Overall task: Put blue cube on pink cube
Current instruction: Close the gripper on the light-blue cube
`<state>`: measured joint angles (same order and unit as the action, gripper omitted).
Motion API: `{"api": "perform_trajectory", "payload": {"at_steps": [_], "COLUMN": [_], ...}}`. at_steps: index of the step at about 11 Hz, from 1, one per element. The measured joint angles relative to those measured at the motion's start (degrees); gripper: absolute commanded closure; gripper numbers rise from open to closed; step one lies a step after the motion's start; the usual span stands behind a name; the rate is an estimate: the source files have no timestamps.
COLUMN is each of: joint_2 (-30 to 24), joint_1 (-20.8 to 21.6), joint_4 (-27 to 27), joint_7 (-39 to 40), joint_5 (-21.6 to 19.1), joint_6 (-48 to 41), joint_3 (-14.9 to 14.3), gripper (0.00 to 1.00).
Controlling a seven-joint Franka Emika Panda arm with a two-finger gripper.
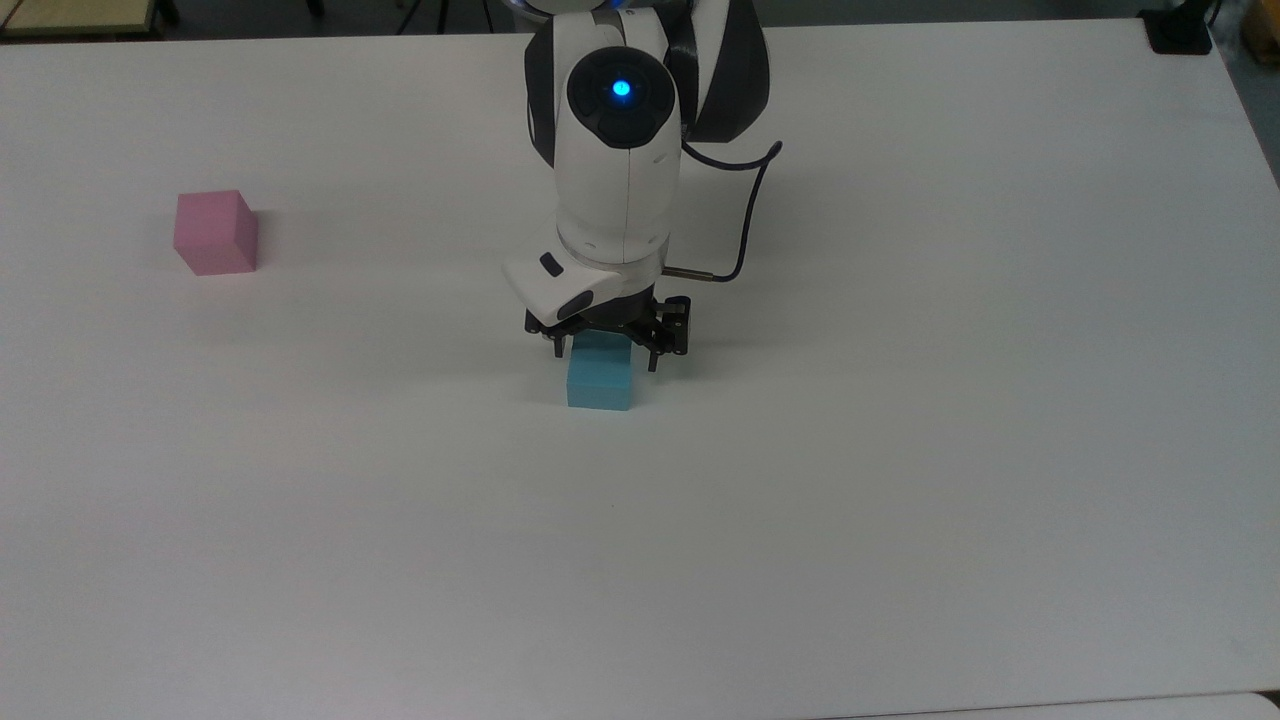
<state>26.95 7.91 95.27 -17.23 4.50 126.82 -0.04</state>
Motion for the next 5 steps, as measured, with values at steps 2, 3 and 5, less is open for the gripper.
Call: {"api": "perform_trajectory", "payload": {"at_steps": [2, 3, 5], "joint_2": [0.3, 0.4, 0.3], "joint_1": [0.0, 0.0, -0.3], "joint_4": [0.0, 0.0, -0.4], "joint_7": [0.0, 0.0, -0.2], "joint_5": [0.0, 0.0, 0.0], "joint_6": [0.0, 0.0, 0.0], "joint_3": [0.0, 0.0, 0.0], "gripper": [0.61, 0.62, 0.62]}}
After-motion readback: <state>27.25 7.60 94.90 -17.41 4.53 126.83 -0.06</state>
